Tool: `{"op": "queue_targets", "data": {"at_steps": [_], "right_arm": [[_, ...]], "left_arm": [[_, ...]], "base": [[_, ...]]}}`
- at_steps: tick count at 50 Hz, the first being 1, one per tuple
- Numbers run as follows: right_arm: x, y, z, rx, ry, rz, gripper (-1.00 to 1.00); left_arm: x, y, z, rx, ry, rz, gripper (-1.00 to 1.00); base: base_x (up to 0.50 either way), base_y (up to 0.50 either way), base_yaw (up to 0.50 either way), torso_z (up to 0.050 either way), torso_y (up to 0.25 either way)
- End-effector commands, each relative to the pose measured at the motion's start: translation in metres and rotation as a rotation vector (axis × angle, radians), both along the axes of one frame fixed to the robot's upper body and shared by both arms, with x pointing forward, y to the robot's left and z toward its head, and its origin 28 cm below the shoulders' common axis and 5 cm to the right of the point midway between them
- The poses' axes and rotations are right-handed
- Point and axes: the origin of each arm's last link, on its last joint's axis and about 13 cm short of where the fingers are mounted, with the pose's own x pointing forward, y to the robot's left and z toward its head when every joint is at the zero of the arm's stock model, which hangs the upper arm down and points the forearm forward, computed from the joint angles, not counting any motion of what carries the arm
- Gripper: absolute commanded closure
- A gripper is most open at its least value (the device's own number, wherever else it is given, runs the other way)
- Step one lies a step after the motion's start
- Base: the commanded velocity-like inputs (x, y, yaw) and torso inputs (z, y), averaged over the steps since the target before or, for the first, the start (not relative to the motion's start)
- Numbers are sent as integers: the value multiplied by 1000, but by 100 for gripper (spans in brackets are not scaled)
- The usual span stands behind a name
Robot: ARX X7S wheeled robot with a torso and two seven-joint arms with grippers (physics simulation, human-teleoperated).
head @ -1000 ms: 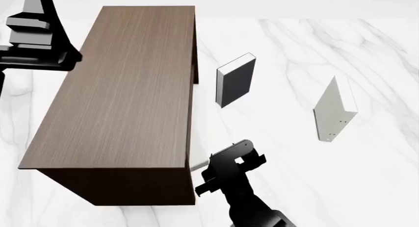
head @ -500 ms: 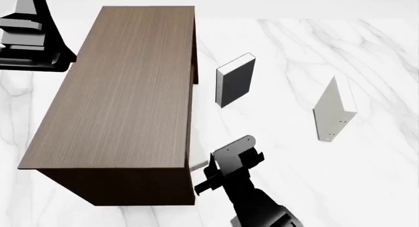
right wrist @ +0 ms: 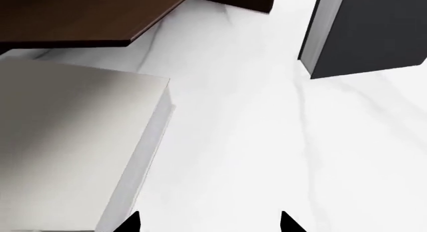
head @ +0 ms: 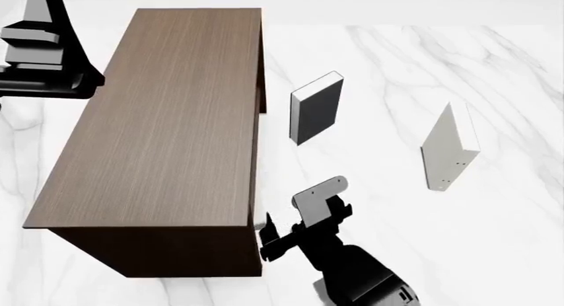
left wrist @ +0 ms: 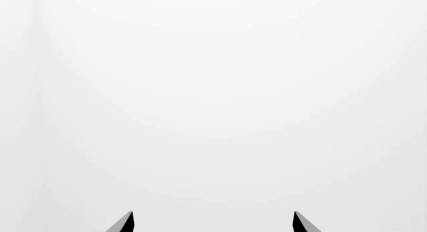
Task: Pick up the book on the right and place it under the cabinet shelf.
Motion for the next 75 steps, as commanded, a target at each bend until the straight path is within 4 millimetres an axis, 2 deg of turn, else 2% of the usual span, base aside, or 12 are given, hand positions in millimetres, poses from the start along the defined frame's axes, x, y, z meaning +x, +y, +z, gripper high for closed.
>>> {"op": "queue_targets", "data": {"at_steps": [1, 8, 15, 24, 37, 48, 75], "right_arm": [[-24, 27, -17, 229, 228, 230, -100], [-23, 27, -18, 205, 211, 224, -100], [-7, 21, -8, 149, 63, 103, -100], [32, -4, 6, 19, -124, -96, -100], [52, -29, 16, -75, -211, -212, -100], [51, -36, 23, -77, -225, -239, -100], [18, -40, 68, 4, -318, -202, -100]], "left_arm": [[0, 0, 0, -5, -1, -3, -100], [-1, 0, 0, -4, 0, -3, -100], [-1, 1, 0, -2, 2, 0, -100], [-1, 3, -2, -3, 5, 3, -100], [-3, 2, 0, -2, 4, 4, -100], [-3, 2, -2, 0, 10, 1, -100], [0, 1, -6, -6, 19, -2, -100]], "base": [[0, 0, 0, 0, 0], [0, 0, 0, 0, -1], [0, 0, 0, 0, -1], [0, 0, 0, -1, -1], [0, 0, 0, 0, 0], [0, 0, 0, 0, 0], [0, 0, 0, 0, 0]]}}
